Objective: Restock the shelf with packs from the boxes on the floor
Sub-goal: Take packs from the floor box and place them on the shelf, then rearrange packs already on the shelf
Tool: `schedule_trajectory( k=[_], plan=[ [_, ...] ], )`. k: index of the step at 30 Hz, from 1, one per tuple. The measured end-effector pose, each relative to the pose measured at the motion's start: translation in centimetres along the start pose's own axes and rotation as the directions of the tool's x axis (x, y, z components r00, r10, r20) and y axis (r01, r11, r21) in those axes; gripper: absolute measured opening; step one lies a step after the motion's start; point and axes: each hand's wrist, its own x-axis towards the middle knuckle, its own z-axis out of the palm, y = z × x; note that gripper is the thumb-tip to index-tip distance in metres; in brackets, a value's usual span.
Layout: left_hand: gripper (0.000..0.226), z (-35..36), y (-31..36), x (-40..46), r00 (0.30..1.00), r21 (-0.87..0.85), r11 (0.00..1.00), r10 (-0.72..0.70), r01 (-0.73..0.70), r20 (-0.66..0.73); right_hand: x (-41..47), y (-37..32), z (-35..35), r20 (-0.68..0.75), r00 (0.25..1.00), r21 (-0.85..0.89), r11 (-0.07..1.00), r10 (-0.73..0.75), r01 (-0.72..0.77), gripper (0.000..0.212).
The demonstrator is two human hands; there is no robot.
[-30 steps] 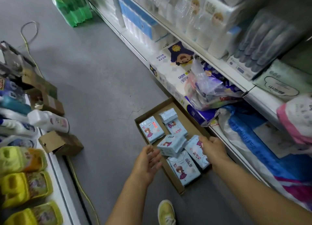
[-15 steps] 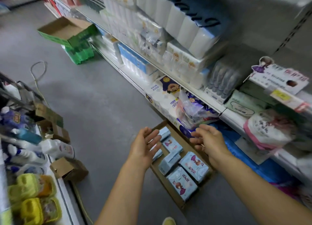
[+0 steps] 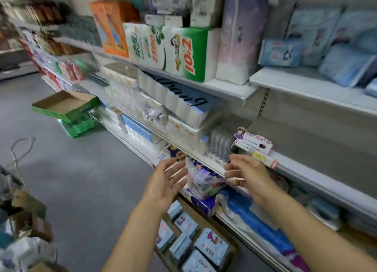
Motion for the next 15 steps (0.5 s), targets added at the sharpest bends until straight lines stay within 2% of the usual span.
schedule_trajectory(
  k=[6, 15],
  plan=[
    [0.021, 9.1, 0.8, -2.5, 0.984, 0.03, 0.993, 0.105, -0.111, 0.142, -2.4, -5.5, -7.3, -0.068, 0.985, -0.01, 0.987, -0.159, 0.159, 0.012],
    [0.025, 21.4, -3.2, -6.1, 0.935, 0.151, 0.975, 0.1, -0.16, 0.341, -5.7, -11.0, -20.4, -0.215, 0.912, -0.087, 0.937, -0.349, 0.338, 0.016]
  ],
)
